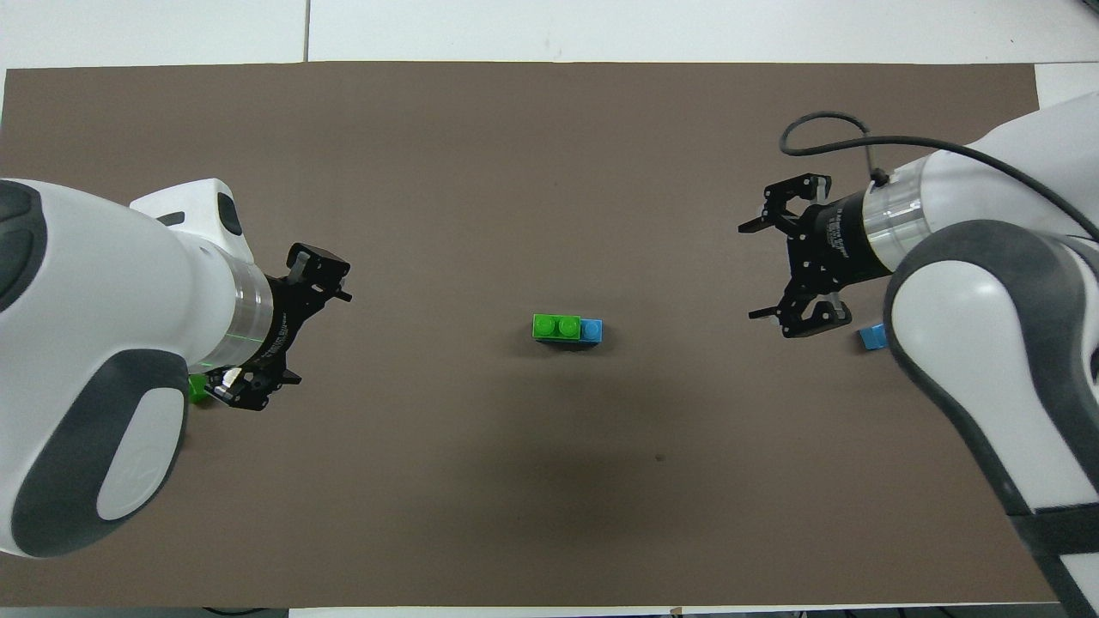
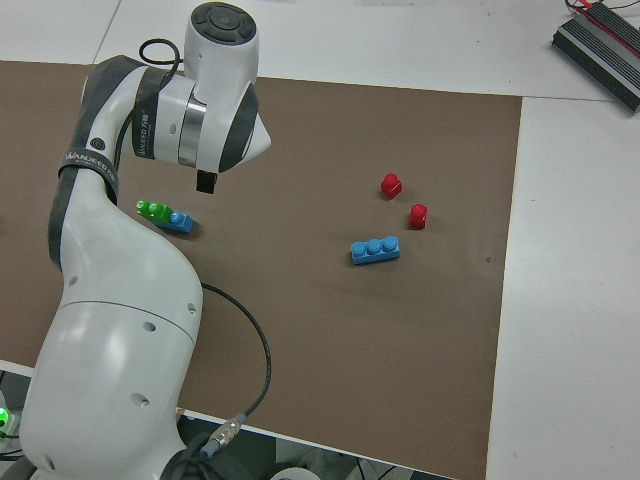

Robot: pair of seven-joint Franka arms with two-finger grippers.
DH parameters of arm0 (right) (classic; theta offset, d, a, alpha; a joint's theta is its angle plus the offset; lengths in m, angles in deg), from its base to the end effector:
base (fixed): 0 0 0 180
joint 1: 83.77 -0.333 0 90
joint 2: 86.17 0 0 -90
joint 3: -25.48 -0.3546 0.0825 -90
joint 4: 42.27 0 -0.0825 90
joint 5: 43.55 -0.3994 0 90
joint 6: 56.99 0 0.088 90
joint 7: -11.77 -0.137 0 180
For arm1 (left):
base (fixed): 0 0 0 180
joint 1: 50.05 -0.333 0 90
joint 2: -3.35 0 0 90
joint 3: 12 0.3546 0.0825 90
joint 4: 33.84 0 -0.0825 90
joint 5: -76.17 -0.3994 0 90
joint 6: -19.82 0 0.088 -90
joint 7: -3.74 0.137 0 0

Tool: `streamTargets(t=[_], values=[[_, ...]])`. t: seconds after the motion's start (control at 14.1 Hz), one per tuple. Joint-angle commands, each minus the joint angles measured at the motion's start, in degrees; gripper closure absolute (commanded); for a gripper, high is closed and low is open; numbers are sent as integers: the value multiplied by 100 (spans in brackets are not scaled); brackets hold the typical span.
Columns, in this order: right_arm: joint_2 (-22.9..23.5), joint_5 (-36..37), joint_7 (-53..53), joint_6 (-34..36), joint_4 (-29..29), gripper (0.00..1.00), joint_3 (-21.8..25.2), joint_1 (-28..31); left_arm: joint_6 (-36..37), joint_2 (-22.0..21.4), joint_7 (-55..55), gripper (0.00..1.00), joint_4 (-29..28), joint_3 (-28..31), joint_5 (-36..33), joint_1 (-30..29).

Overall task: Remove green block with left arm and hold with right
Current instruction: 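Move the left gripper and the right gripper toward the green-blue brick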

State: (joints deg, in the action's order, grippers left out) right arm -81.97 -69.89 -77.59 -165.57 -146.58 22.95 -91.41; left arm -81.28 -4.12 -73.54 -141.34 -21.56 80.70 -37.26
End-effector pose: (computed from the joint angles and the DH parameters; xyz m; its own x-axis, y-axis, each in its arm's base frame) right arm 0.5873 0.1506 0.5054 0.0304 -0.9052 -0.4240 -0.9986 -0.0457 0.0258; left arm 0.4891 -0.2159 0.5708 0.5615 0.8259 -0.0512 0.8275 -0.5608 0.0286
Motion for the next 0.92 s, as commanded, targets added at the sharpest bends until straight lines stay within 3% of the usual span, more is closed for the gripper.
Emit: streamTargets(t=[0.0,0.43,0.85], values=[[98,-301,-116,-356,-167,1,15,-184,-401,-18,-357,0,-289,87,337,171],[335,-337,-397,-1437,-704,1,15,-861,-1270,729,-1481,0,-149,95,338,804],[415,-504,-600,-2052,-1134,1,15,-1240,-1430,1809,-2703,0,685,95,137,1024]])
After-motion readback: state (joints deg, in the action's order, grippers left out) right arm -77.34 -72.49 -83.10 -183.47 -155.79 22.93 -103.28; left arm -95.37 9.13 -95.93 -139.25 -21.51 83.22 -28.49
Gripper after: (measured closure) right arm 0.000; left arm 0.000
